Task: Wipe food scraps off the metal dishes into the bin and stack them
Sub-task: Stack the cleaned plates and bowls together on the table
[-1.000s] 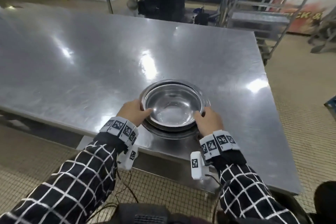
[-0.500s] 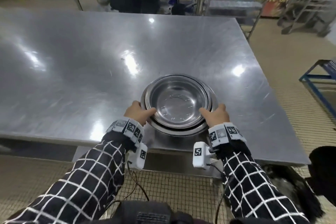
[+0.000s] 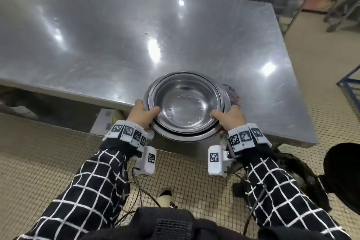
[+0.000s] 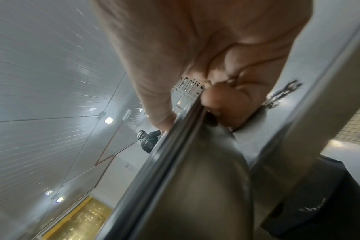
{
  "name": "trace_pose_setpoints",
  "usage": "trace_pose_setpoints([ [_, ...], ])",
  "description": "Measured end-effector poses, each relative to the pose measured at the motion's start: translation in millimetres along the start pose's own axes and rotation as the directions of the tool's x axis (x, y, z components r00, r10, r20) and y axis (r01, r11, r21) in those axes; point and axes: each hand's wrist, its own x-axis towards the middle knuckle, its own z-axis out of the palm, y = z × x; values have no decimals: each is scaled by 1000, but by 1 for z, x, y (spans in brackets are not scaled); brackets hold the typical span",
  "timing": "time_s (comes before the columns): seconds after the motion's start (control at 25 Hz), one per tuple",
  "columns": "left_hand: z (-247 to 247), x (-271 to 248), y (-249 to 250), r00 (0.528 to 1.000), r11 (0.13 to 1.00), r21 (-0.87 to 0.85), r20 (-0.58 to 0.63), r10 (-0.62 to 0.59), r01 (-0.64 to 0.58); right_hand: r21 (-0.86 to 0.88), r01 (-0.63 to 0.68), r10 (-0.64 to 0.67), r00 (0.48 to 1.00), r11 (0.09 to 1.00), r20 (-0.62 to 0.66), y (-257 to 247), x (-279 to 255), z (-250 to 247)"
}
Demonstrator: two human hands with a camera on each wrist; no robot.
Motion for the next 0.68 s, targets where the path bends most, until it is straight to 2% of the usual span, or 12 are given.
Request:
trace_pose_setpoints([
  [0.16, 2, -65, -30, 999, 998, -47, -32, -32, 31, 2, 67, -67, 996, 998, 64, 32, -53, -12],
  [0.28, 2, -103, -52, 998, 997, -50, -1, -64, 64, -119, 88, -73, 990, 989, 121, 54, -80, -12],
  [0.36, 6, -127, -63, 994, 994, -38, 15, -104, 104, -123, 86, -65, 984, 989, 165, 71, -89, -6],
  [0.52, 25, -155, -80, 977, 978, 8, 33, -209, 209, -136, 0, 31, 974, 991, 226, 112, -92, 12],
  [0.68, 55, -151, -106, 955, 960, 39, 93, -280, 278, -76, -104, 119, 964, 992, 237, 154, -87, 23],
])
